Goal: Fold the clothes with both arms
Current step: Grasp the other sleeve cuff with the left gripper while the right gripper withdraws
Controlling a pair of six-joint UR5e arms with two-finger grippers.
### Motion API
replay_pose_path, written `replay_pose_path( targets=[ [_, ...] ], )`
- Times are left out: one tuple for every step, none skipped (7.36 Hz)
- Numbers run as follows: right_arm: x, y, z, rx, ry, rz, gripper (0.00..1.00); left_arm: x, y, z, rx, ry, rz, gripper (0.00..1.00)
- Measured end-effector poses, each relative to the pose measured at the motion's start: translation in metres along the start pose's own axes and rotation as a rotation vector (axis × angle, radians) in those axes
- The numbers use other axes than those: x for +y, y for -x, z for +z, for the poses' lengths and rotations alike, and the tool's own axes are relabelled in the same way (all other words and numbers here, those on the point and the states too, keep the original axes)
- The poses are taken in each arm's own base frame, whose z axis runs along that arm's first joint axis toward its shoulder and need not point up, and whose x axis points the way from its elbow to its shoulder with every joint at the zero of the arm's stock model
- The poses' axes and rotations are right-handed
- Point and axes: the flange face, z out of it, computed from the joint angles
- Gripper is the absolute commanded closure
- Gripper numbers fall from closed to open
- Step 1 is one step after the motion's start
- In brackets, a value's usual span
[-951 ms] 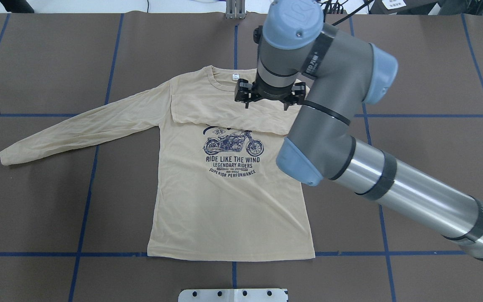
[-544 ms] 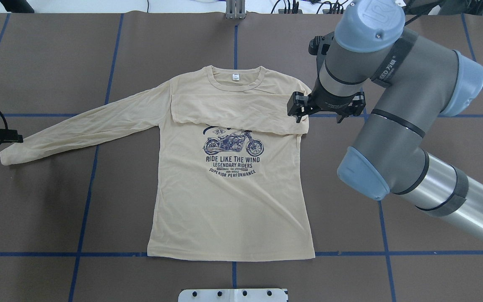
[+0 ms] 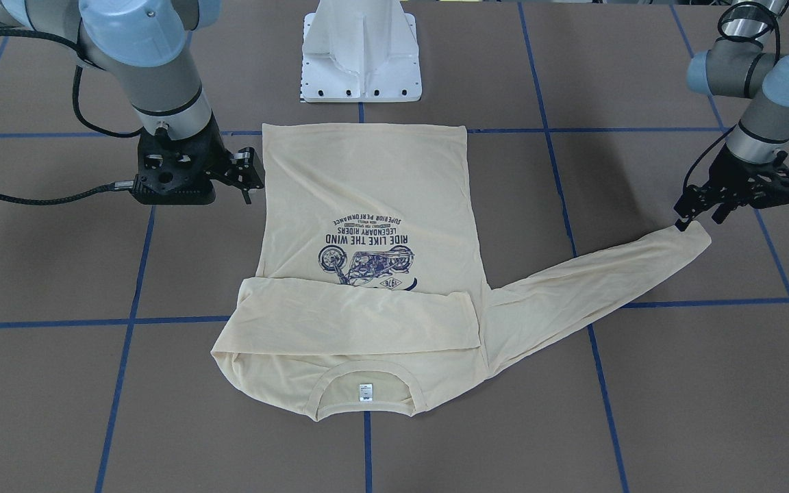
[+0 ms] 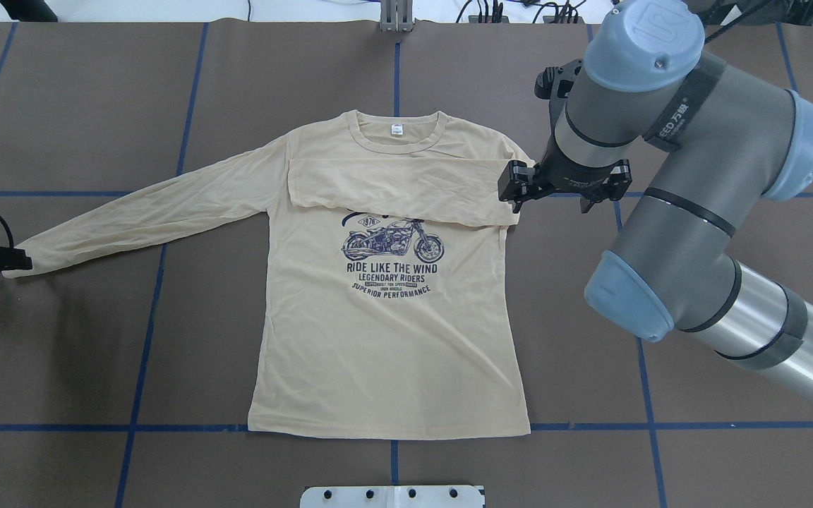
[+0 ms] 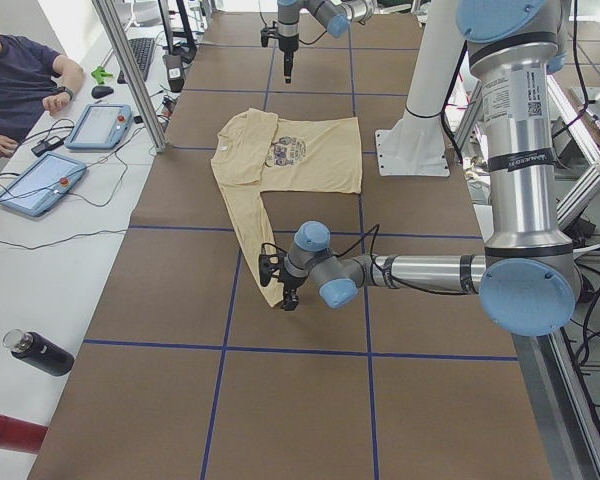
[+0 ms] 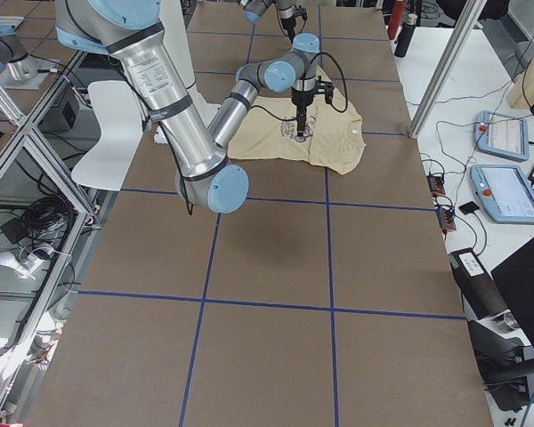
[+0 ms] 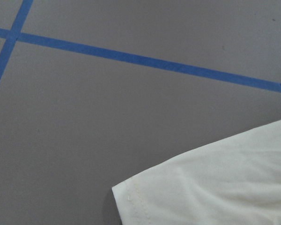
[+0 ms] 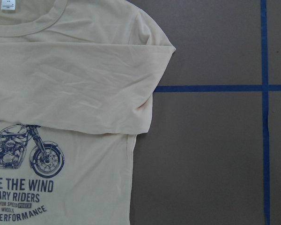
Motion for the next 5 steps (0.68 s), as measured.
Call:
replay_pose_path(
  targets=[
    [0.0004, -0.0001, -0.0005, -0.001, -0.001, -0.001, 0.00, 0.0011, 0.0018, 0.0020, -0.005, 0.003, 0.000, 0.58],
    [0.0004, -0.0002, -0.0007, -0.001, -0.001, -0.001, 0.00, 0.0014, 0.0017, 0.0028, -0.006, 0.005, 0.000, 0.75],
    [0.0006, -0.0002, -0.0011, -0.001, -0.002, -0.001, 0.00, 0.0012, 0.0009, 0.0030, -0.005, 0.005, 0.002, 0.97],
    [0.0006, -0.0002, -0.0012, -0.001, -0.002, -0.001, 0.00, 0.0008, -0.0007, 0.0027, -0.003, 0.004, 0.003, 1.00],
    [0.0006, -0.0002, -0.0011, -0.001, -0.002, -0.001, 0.00, 0.0001, -0.0033, 0.0017, 0.002, 0.002, 0.005, 1.00]
  ],
)
